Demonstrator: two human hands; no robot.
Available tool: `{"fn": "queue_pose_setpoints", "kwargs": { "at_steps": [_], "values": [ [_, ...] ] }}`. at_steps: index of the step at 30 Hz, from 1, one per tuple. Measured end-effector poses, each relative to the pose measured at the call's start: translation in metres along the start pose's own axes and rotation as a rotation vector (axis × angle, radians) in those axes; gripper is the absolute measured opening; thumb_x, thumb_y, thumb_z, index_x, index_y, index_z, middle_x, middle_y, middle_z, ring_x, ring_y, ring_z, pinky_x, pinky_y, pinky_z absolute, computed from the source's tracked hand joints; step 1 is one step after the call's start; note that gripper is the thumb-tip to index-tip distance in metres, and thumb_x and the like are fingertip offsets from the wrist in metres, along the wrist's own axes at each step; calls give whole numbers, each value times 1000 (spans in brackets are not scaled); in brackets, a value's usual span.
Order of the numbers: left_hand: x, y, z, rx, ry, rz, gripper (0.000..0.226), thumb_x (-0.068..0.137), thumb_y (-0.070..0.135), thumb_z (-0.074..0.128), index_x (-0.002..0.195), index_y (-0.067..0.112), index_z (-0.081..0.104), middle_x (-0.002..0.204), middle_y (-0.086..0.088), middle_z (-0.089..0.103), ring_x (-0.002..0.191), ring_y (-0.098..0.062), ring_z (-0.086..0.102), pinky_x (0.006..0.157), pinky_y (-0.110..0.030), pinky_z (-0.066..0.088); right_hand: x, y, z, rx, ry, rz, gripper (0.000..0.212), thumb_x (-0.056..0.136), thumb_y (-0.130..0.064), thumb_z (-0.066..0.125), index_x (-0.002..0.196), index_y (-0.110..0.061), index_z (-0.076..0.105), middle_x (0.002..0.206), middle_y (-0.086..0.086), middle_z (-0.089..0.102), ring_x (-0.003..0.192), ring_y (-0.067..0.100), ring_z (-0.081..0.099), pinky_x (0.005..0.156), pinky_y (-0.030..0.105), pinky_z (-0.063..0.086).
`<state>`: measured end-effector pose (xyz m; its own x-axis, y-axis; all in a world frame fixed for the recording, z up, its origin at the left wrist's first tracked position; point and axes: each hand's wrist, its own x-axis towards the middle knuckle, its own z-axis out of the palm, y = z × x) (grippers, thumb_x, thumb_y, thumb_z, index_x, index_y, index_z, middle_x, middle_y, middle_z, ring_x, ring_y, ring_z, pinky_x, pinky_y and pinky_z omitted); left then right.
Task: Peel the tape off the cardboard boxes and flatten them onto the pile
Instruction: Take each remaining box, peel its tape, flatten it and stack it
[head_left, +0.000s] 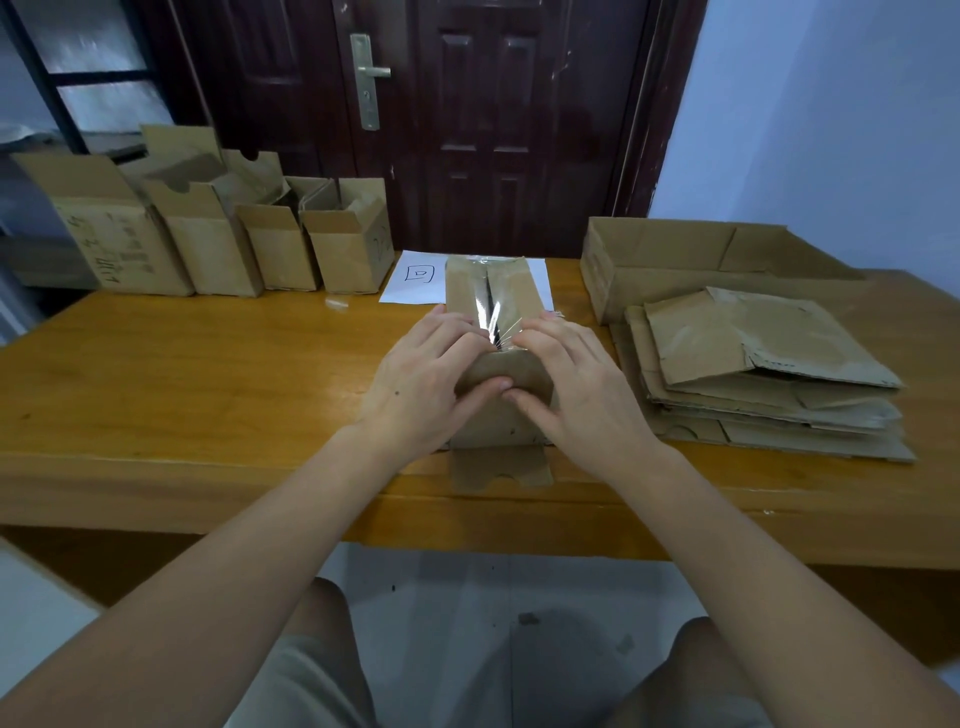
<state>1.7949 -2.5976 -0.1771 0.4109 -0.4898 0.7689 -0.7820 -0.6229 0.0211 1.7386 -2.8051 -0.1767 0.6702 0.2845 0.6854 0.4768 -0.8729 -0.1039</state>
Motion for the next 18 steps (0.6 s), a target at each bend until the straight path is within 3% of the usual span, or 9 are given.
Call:
{"fn": "queue_pose_setpoints", "kwargs": {
  "at_steps": [4,8,11,13,16,18],
  "values": [
    [2,5,1,-22,18,-27,36,101,44,63,106,9,70,111,-6,69,117,-22,59,117,-27,31,1,-2,-3,-17,-11,13,45,98,-39,64,134,-13,56,142,7,55,140,25,43,117,29,30],
    [0,3,-10,-34,-98,-27,49,99,56,55,120,13,66,126,-4,66,130,-19,52,114,-23,29,1,-2,-4,14,-24,30,40,99,-36,65,132,-15,58,142,4,55,141,23,42,118,31,30],
    [1,1,-21,-28,-228,-16,63,93,61,52,139,18,54,145,-4,57,145,-22,41,118,-35,30,2,-2,-5,32,-12,45,39,98,-35,63,131,-16,59,142,4,57,140,23,43,117,32,32],
    [1,0,-28,-20,-241,55,56,93,49,59,140,18,54,149,-6,53,147,-26,40,119,-41,35,2,-3,-6,39,-12,53,40,97,-35,64,131,-15,59,143,5,57,141,23,43,117,34,33],
    [-2,-1,-31,-27,-152,193,27,100,30,61,121,14,68,140,-12,56,132,-27,53,110,-38,45,2,-4,-6,56,-27,63,40,97,-33,65,132,-15,57,145,5,55,142,23,41,117,35,33],
    [-3,1,-30,-43,-108,189,22,103,27,58,114,14,72,134,-12,60,122,-25,57,103,-35,49,1,-5,-7,65,-39,74,41,97,-33,65,133,-15,55,147,5,53,144,22,39,118,36,34]
  ]
}}
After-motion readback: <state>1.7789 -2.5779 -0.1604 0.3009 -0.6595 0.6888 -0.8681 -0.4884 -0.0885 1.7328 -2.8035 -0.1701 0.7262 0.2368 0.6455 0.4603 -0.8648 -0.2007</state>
